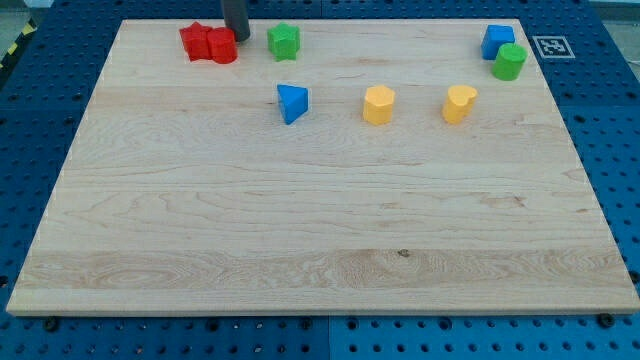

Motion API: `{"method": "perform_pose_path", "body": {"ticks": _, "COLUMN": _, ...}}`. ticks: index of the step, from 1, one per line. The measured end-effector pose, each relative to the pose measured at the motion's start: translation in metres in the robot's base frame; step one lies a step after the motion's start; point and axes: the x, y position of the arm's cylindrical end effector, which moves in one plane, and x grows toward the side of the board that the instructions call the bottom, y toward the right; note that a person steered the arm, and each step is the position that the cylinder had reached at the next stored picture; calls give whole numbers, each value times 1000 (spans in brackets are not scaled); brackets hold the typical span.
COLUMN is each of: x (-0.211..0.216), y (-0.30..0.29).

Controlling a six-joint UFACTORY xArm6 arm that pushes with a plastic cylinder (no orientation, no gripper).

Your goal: Slide the green star below the green circle

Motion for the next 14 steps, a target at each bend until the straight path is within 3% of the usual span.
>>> {"method": "perform_pose_path", "body": {"ticks": 2, "x": 18, "y": 66}}
{"method": "perform_pose_path", "body": {"ticks": 6, "x": 86, "y": 81}}
{"method": "perform_pose_path", "body": {"ticks": 12, "x": 108, "y": 273}}
{"method": "perform_pose_path", "body": {"ticks": 14, "x": 99, "y": 262}}
